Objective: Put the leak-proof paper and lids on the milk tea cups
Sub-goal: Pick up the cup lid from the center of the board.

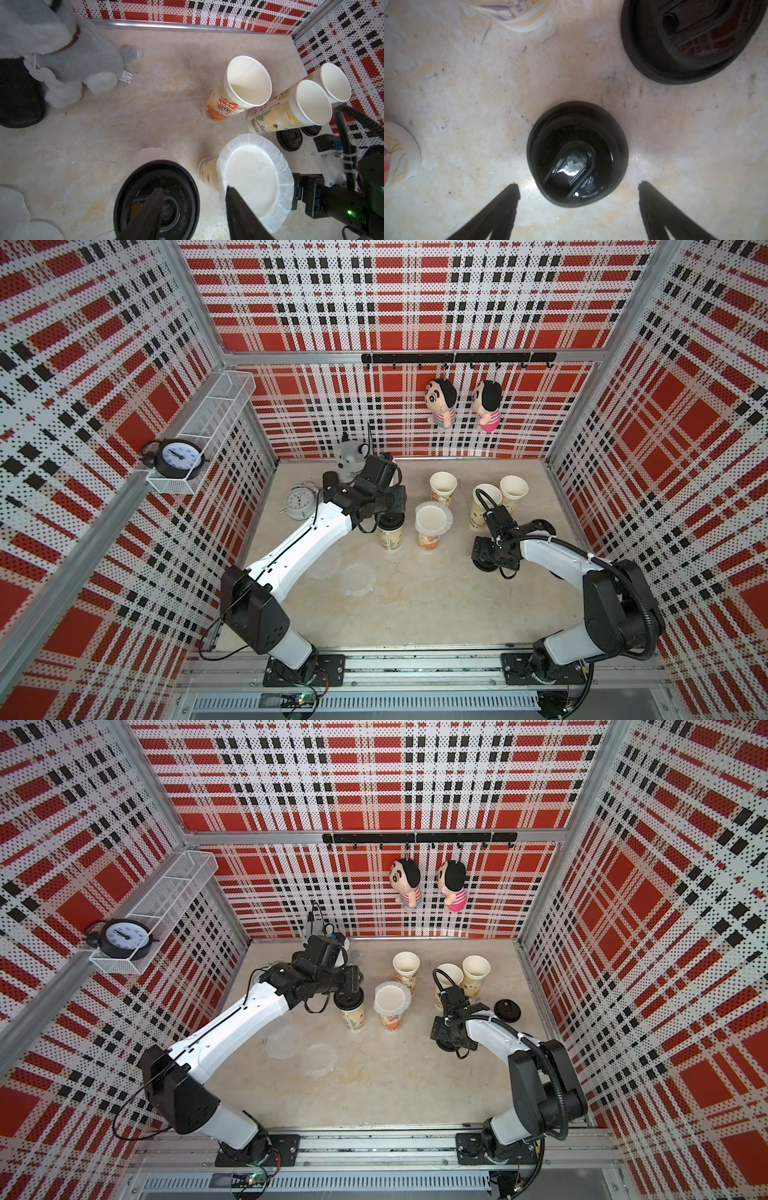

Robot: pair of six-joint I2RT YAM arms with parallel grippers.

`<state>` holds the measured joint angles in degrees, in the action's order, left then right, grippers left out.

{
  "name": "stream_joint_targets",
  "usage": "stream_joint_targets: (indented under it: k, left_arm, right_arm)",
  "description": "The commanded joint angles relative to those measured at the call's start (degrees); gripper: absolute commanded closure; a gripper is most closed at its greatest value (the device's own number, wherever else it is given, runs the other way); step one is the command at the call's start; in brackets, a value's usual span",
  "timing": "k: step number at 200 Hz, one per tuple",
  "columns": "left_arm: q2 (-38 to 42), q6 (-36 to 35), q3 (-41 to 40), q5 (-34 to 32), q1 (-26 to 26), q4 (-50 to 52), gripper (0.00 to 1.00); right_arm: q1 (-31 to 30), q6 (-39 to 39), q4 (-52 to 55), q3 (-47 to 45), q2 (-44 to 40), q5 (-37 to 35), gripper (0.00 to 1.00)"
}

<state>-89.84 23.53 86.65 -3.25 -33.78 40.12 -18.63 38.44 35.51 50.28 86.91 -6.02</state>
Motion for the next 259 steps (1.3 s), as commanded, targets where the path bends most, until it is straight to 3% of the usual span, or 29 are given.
stream_joint_targets:
  k: [1, 168, 256, 259]
  left_arm:
    - [0.82, -0.25, 0.01, 0.45, 0.29, -1.45, 0.47]
    - [0.01, -0.53, -0.79, 0.87, 0.01, -1.44, 0.48]
    - [1.70, -0.50, -1.99, 0.18, 0.53, -1.45, 0.48]
    - [1.76, -0.52, -2.05, 0.19, 0.55, -1.45, 0.48]
  right_arm:
    - [-0.27, 0.01, -2.08, 0.03, 1.43, -1.23, 0.09]
    - [-0.42, -0.40, -3.28, 0.76, 4.85, -1.71, 0.22]
    - [-5.05, -0.68, 2.98, 4.68, -3.65, -4.89, 0.24]
    - [-5.24, -1.09, 7.21, 4.90, -4.22, -5.33, 0.24]
